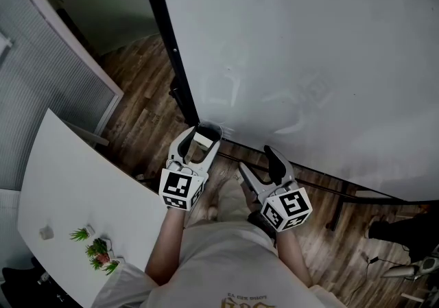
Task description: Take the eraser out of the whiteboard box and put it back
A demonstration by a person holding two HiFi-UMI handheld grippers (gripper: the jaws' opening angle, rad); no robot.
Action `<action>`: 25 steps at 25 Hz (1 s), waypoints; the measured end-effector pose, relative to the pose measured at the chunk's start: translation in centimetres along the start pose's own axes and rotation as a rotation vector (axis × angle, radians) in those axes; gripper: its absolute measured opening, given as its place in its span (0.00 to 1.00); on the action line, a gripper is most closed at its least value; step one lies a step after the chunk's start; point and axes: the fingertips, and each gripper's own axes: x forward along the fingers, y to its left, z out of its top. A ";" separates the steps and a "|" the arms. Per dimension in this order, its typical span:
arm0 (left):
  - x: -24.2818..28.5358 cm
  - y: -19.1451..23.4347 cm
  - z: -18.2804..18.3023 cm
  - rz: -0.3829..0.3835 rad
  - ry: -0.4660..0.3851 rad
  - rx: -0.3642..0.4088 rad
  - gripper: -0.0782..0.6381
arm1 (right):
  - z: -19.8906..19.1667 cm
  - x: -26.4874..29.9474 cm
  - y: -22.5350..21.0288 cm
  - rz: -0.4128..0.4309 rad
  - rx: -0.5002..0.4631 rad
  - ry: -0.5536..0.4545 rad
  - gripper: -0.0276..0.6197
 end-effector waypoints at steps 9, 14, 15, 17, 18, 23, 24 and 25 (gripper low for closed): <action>-0.1 -0.1 0.1 -0.005 -0.006 -0.015 0.48 | 0.2 0.0 0.2 0.007 0.001 -0.007 0.55; -0.4 0.0 0.2 -0.004 -0.017 -0.030 0.48 | 0.3 -0.2 0.4 0.007 -0.004 -0.013 0.55; -0.4 0.0 0.3 -0.002 -0.018 -0.031 0.48 | 0.3 -0.3 0.4 0.006 -0.004 -0.014 0.55; -0.6 0.1 0.5 0.006 -0.020 -0.027 0.48 | 0.5 -0.5 0.5 0.004 -0.006 -0.018 0.55; -0.7 0.1 0.6 0.010 -0.022 -0.023 0.49 | 0.5 -0.5 0.5 0.004 -0.007 -0.020 0.54; -1.3 0.1 1.6 0.015 -0.048 -0.019 0.49 | 0.9 -0.7 0.8 0.006 -0.015 -0.030 0.54; -1.5 0.0 1.7 0.015 -0.053 -0.020 0.49 | 1.0 -0.8 0.9 0.007 -0.017 -0.033 0.54; -1.7 0.0 1.9 0.016 -0.057 -0.020 0.49 | 1.1 -1.0 1.0 0.008 -0.019 -0.037 0.54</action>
